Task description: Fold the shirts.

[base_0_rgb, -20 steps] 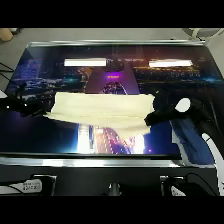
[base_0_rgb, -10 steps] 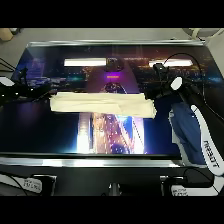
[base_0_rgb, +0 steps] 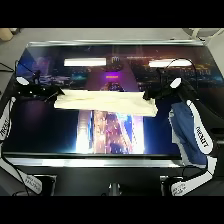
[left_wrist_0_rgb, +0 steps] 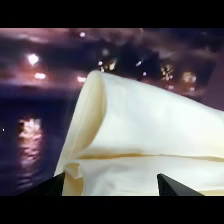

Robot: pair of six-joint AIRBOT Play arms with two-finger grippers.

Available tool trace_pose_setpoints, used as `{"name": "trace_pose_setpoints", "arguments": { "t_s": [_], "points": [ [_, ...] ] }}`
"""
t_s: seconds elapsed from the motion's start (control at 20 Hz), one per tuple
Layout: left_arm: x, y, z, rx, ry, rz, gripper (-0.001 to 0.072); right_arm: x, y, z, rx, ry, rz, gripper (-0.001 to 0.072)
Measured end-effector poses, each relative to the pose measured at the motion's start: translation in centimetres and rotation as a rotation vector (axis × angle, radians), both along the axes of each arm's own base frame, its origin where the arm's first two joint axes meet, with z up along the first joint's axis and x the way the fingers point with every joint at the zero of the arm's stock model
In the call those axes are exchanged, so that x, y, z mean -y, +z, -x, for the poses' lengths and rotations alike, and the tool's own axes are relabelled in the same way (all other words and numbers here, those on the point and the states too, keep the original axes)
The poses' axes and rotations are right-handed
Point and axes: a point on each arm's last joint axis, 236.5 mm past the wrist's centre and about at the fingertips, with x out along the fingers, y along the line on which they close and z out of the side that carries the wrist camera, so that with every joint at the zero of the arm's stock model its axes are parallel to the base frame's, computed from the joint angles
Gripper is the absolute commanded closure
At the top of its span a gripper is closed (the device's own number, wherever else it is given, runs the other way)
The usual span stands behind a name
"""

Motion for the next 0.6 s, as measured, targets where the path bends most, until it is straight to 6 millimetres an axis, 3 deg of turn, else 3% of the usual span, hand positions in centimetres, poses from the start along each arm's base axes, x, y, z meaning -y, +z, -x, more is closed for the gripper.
{"name": "trace_pose_setpoints", "arguments": {
  "t_s": [0.15, 0.3, 0.45, 0.6],
  "points": [
    [-0.6, 2.6, -0.6, 0.031, -0.016, 0.0, -0.0013, 2.2, 0.2, 1.0, -0.059, 0.003, -0.015, 0.0008],
    [-0.8, 6.7, -1.2, 0.103, -0.026, -0.015, -0.0013, 4.3, -0.6, 2.7, -0.148, 0.0, -0.038, 0.0005],
    [0.0, 10.9, -1.1, 0.177, -0.049, -0.032, -0.0013, 4.3, -1.9, 4.0, -0.222, 0.006, -0.08, 0.0004],
    [1.7, 14.3, -0.5, 0.233, -0.088, -0.041, -0.0013, 3.0, -2.8, 4.0, -0.262, -0.011, -0.177, 0.0005]
  ]
}}
